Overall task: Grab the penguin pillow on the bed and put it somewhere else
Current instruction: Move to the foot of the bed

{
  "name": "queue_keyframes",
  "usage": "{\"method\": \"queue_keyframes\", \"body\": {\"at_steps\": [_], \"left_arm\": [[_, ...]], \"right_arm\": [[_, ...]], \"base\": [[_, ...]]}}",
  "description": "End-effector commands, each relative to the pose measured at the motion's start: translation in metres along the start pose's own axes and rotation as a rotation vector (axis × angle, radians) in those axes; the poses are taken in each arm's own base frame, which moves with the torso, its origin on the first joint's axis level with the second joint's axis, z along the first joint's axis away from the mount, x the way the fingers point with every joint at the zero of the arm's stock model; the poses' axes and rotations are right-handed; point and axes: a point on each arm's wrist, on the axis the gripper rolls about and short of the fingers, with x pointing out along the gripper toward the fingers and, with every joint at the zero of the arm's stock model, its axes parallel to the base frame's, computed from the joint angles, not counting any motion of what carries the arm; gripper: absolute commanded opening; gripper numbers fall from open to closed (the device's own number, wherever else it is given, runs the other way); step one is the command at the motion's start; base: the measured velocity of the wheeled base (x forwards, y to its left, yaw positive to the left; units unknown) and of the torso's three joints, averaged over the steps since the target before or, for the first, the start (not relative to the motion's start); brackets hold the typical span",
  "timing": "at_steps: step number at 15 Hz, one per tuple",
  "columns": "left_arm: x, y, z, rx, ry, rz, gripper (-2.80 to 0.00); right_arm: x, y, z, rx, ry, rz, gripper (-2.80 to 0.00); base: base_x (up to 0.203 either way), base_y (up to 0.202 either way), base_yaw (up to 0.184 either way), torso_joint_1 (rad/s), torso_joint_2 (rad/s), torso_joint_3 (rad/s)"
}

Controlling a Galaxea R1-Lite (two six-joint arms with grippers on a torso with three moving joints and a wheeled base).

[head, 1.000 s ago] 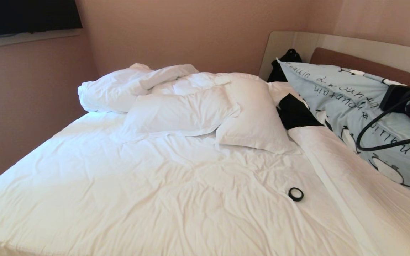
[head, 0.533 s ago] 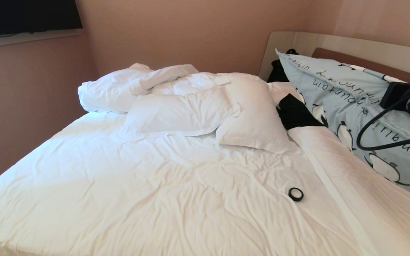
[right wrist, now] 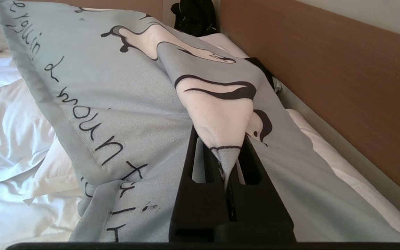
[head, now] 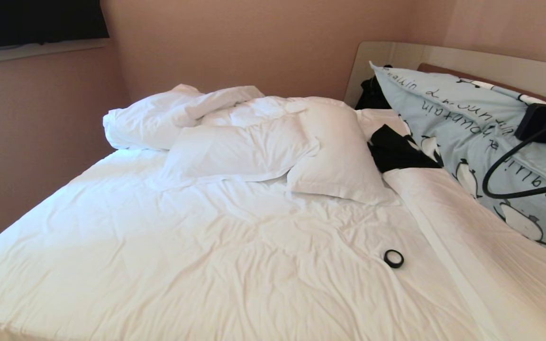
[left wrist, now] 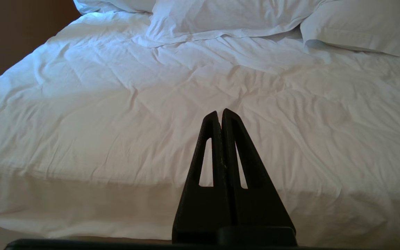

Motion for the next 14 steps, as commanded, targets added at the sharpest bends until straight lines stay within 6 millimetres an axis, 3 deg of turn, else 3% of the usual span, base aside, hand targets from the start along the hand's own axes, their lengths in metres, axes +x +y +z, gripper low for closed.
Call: {"method": "queue_keyframes", "body": {"at_steps": [1, 14], "left_arm": [[0.0001, 0.0000, -0.0004, -0.001, 0.001, 0.001, -2.80], [0.0001, 0.0000, -0.0004, -0.001, 0.001, 0.001, -2.80]], "right_arm": [[-0.0018, -0.0007, 0.0032, 0.002, -0.012, -0.002, -2.80], [-0.0027, -0.0009, 0.0033, 0.002, -0.013, 0.002, -2.80]], "base": [[0.000, 0.000, 0.000, 0.000, 0.00, 0.000], [0.000, 0.178, -0.002, 0.002, 0.00, 0.003]]}}
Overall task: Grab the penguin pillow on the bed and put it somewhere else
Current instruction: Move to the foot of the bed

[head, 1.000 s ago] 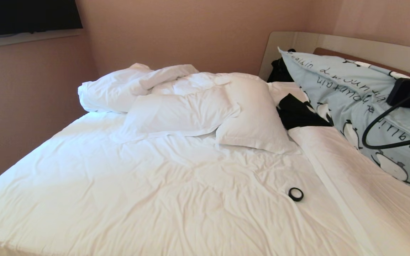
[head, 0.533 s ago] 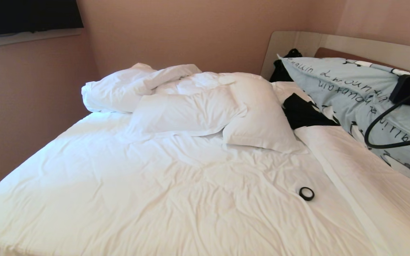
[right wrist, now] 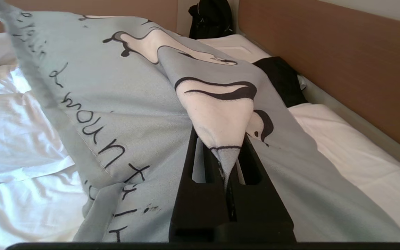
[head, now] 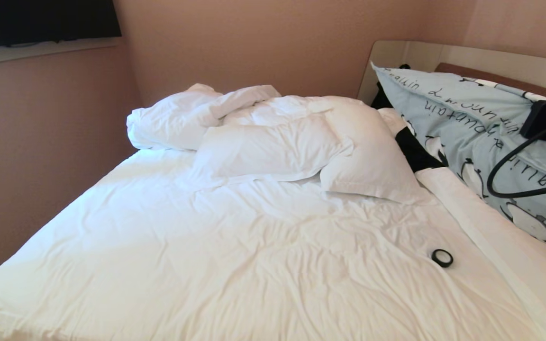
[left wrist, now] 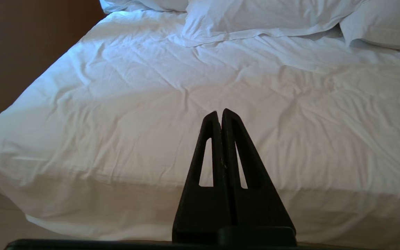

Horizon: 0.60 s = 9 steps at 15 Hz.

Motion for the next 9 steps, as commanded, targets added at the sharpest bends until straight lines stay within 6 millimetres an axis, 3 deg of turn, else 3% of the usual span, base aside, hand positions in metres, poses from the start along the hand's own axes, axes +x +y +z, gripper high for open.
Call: {"method": "queue_keyframes", "body": {"at_steps": [1, 9], "left_arm": [[0.0001, 0.0000, -0.0004, 0.000, 0.001, 0.001, -2.80], [0.0001, 0.0000, -0.0004, 0.000, 0.001, 0.001, -2.80]], "right_arm": [[0.0008, 0.0003, -0.0019, -0.001, 0.004, -0.002, -2.80], [0.0010, 0.0004, -0.0028, -0.002, 0.006, -0.003, -2.80]], "base": [[0.000, 0.198, -0.001, -0.002, 0.00, 0.002], [0.000, 0.195, 0.002, 0.002, 0.00, 0.003]]}}
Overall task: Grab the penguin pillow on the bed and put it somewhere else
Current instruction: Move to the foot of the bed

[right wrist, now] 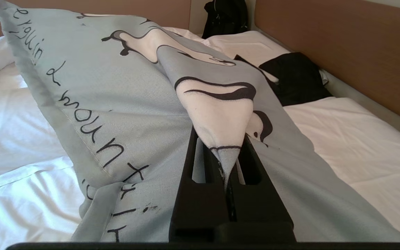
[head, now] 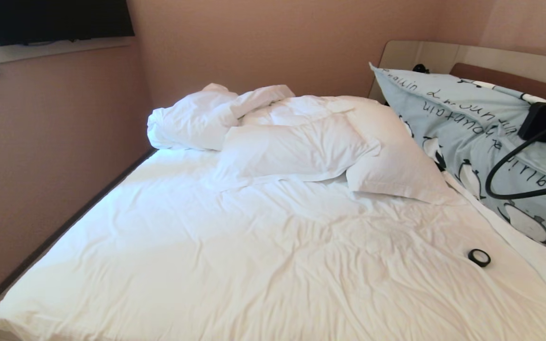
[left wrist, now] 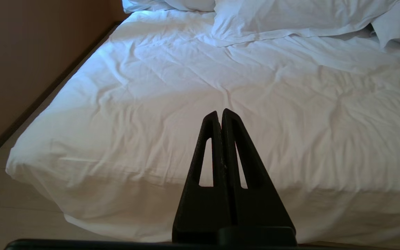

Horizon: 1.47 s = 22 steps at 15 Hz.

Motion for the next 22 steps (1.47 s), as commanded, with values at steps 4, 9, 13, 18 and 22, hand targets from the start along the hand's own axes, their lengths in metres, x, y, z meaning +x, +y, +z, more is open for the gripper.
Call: {"method": "queue_keyframes", "body": {"at_steps": [4, 9, 13, 18, 22], "left_arm": [[0.0001, 0.0000, -0.0005, 0.000, 0.001, 0.000, -2.80], [0.0001, 0.0000, -0.0005, 0.000, 0.001, 0.000, -2.80], [0.0001, 0.0000, -0.0005, 0.000, 0.001, 0.000, -2.80], [0.0001, 0.0000, -0.0005, 0.000, 0.001, 0.000, -2.80], [0.0001, 0.0000, -0.0005, 0.000, 0.001, 0.000, -2.80]], "right_arm": [[0.0002, 0.0000, 0.0002, 0.001, -0.003, -0.001, -2.80], [0.0002, 0.0000, 0.0002, 0.002, -0.003, -0.001, -2.80], [0.0013, 0.0004, -0.0012, 0.001, 0.001, -0.001, -2.80], [0.0027, 0.0013, -0.0032, -0.001, 0.008, 0.001, -2.80], [0.0038, 0.0016, -0.0040, 0.000, 0.010, 0.001, -2.80]], "base": [[0.000, 0.197, 0.001, 0.002, 0.00, 0.002], [0.000, 0.195, 0.001, 0.004, 0.00, 0.003], [0.000, 0.195, -0.002, -0.001, 0.00, 0.002], [0.000, 0.194, 0.000, 0.000, 0.00, 0.004], [0.000, 0.195, 0.000, 0.004, 0.00, 0.004]]}}
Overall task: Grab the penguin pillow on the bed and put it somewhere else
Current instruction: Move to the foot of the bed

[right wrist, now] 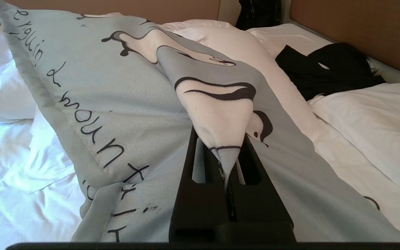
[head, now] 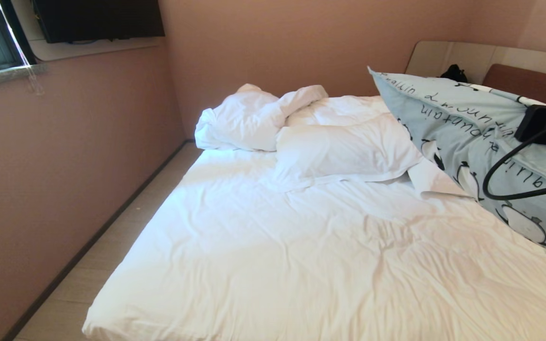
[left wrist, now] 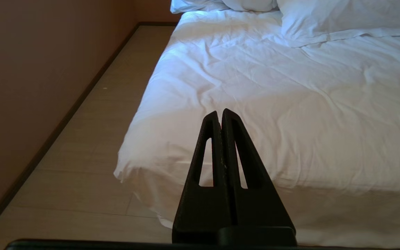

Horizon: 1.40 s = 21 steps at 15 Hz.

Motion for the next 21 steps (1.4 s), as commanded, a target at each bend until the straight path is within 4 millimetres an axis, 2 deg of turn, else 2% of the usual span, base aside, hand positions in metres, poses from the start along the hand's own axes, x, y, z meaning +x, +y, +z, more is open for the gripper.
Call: {"method": "queue_keyframes", "body": {"at_steps": [1, 11, 17, 21], "left_arm": [[0.000, 0.000, 0.000, 0.000, 0.001, 0.001, -2.80], [0.000, 0.000, 0.000, 0.000, 0.001, 0.001, -2.80], [0.000, 0.000, 0.000, 0.000, 0.001, 0.001, -2.80], [0.000, 0.000, 0.000, 0.001, 0.001, 0.001, -2.80]], "right_arm": [[0.001, 0.000, -0.001, 0.001, -0.001, -0.002, -2.80], [-0.001, 0.007, -0.002, 0.004, 0.004, 0.018, -2.80], [-0.003, 0.026, -0.014, 0.001, 0.047, 0.078, -2.80], [-0.010, 0.057, -0.029, -0.009, 0.100, 0.145, -2.80]], "base": [[0.000, 0.192, -0.003, 0.002, 0.00, 0.004], [0.000, 0.194, -0.002, 0.003, 0.00, 0.004], [0.000, 0.156, 0.002, 0.004, 0.00, 0.002], [0.000, 0.000, 0.000, 0.000, 0.00, 0.000]]}}
